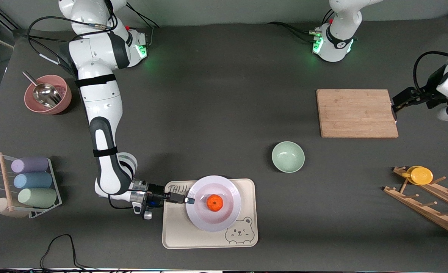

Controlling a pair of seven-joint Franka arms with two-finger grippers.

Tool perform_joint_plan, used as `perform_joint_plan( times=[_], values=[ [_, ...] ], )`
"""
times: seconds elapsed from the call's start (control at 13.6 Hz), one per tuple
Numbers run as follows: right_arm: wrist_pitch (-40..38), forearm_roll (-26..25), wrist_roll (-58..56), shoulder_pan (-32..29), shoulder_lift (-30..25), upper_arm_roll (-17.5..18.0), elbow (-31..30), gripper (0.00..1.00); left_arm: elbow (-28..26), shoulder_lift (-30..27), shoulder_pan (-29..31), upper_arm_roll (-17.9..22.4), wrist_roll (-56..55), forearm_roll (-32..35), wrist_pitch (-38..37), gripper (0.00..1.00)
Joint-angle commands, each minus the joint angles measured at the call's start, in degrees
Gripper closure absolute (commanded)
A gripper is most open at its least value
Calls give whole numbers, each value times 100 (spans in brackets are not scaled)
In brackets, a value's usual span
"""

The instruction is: Place orange and plate with both arms

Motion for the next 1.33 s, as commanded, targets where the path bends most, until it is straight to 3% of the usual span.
perform_joint_plan(
  times=[0.0, 0.37, 0.66, 0.81, 1.25],
  values=[
    [16, -32, 185, 13, 112, -16, 205, 33, 7, -89, -56, 34, 30, 89, 7, 0],
    [25, -128, 913, 48, -81, -42, 293, 33, 7, -80, 5, 69, 29, -43, -221, 0],
    [25, -1155, 932, -4, -310, -86, 257, 29, -1, -80, 49, 104, 21, -244, -222, 0],
    [25, -1201, 932, -39, -327, -95, 240, 29, -1, -71, 207, 113, 20, -569, -187, 0],
    [-115, -1833, 949, -250, -582, -174, 205, 26, 7, -19, 181, 105, 108, -500, -11, 0]
  ],
)
